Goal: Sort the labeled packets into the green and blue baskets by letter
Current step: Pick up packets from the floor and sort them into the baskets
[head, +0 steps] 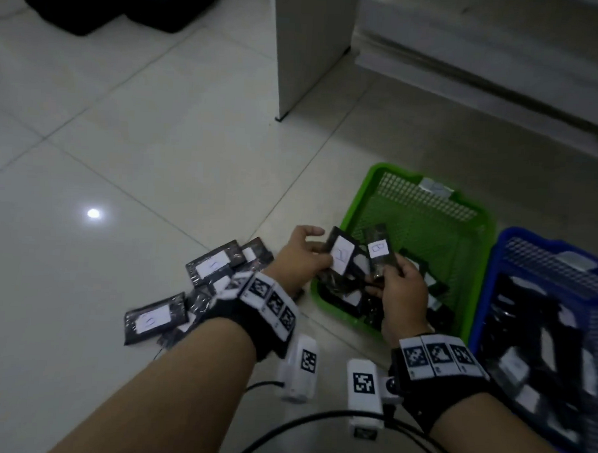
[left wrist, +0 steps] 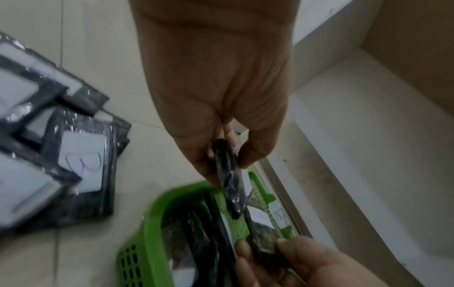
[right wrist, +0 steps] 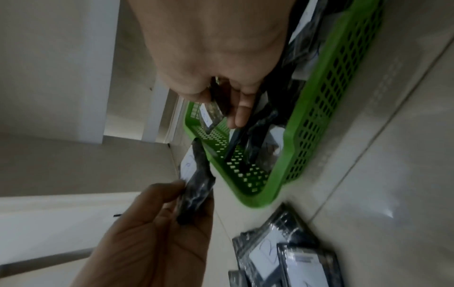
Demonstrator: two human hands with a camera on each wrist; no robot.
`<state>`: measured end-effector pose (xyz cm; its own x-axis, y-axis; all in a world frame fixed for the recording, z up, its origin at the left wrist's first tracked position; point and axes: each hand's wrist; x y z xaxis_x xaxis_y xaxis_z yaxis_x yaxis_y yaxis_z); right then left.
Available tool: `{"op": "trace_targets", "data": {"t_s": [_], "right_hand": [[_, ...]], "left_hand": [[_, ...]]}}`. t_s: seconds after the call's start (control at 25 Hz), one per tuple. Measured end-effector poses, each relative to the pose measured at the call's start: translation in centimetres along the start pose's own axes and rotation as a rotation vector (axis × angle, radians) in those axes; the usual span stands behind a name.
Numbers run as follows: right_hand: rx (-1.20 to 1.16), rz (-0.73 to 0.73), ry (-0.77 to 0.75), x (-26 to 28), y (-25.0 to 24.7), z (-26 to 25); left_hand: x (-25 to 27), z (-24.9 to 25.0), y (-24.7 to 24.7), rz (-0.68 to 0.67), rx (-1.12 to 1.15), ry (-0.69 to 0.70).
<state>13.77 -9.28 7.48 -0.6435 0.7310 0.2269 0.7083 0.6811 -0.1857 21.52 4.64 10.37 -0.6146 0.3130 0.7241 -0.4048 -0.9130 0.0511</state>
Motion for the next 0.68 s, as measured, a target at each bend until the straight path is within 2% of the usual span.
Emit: {"op": "trace_targets", "data": {"t_s": [0.2,0.28,0.36,0.44,0.48,0.6,0.68], "right_hand": [[0.07,-0.12,0.087,-2.4,-1.4,-0.5],[0.154,-0.101,0.095,-2.5,-1.3,-1.0],[0.215,-0.047,0.026,-2.3,-0.8,-1.4],[0.284,-0.057,-0.124,-1.4,0.0,-1.9],[0.318,-0.107,-0.189,-0.8,0.8,-2.3],[0.323,-0.326,-0.302,1.6,4.6,-2.0],[0.337,-0.468,-0.357,3.1,7.8,-1.4]], "left_hand": [[-2.6,-0.9,3.5,0.152,-0.289,0.048],[-2.9,-0.6,3.2,0.165,-0.366,0.09],[-2.9,-0.4,2.0,0.187,-0.353,0.131],[-2.5,-0.7,-0.4,0.257,-0.286,0.128],[-2.2,-0.8,-1.9,0.312,-0.252,0.113],[-2.5,-3.0,-8.7,0.493,-0.178,0.043],[-2.9,-4.5,-13.2,0.619,-0.213,-0.011]]}}
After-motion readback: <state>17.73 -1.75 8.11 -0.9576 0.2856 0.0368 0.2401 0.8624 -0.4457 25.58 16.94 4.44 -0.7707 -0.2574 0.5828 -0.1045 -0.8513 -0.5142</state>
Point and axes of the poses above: each hand's wrist, its own x-axis away from the middle knuckle, its own y-axis out of the palm, z = x × y, and after that the axes turned 13 degrees about -y, right-handed
